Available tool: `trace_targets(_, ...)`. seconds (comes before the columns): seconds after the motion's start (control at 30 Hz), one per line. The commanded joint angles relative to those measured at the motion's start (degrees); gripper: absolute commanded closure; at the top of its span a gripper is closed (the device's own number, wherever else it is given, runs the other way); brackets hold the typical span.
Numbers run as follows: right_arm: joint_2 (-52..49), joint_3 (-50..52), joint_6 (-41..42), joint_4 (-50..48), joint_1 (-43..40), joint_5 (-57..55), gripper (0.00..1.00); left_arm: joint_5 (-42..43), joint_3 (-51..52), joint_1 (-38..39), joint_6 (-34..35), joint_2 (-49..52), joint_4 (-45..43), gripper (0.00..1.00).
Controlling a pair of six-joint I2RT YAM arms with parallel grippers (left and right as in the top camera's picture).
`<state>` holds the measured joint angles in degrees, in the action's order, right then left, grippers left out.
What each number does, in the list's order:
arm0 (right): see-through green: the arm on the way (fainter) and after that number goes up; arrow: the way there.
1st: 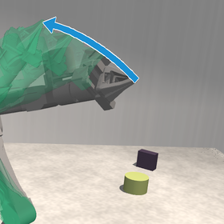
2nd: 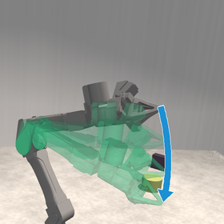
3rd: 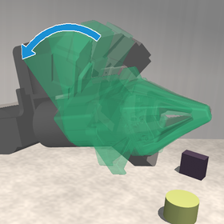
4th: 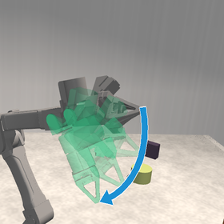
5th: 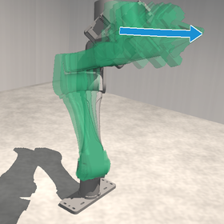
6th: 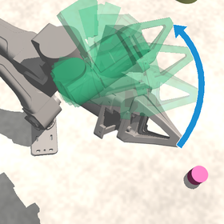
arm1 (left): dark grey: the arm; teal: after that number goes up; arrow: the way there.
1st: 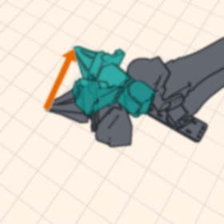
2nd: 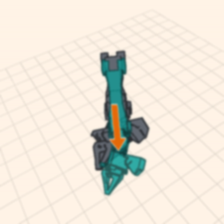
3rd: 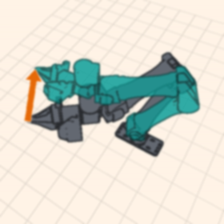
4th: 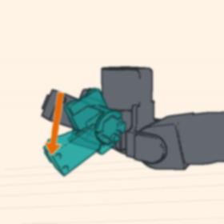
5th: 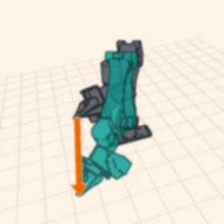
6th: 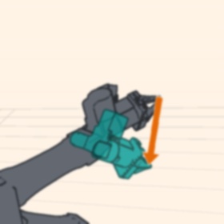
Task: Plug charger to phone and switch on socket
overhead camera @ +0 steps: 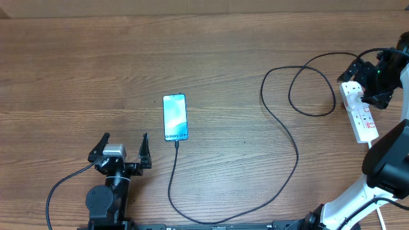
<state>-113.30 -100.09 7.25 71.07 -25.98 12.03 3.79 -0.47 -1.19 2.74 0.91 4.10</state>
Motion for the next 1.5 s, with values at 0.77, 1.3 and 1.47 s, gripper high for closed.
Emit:
trace_targets(0.77,24.3,-1.1,-0.5,-0.3,6.4,0.1,0.0,-0.8,0.2,0.1,-1.3,-0.7,0.2,0.0)
trace_targets(1.3,29.1,3.3,-4.0,-1.0,21.1,-4.3,0.0,-0.8,0.2,0.1,-1.3,-0.7,0.2,0.0)
trace_targets(1.47,29.1,13.1,-4.6,-8.8,23.4,-3.1,0.0,-0.8,0.2,0.1,-1.3,-0.7,0.2,0.0)
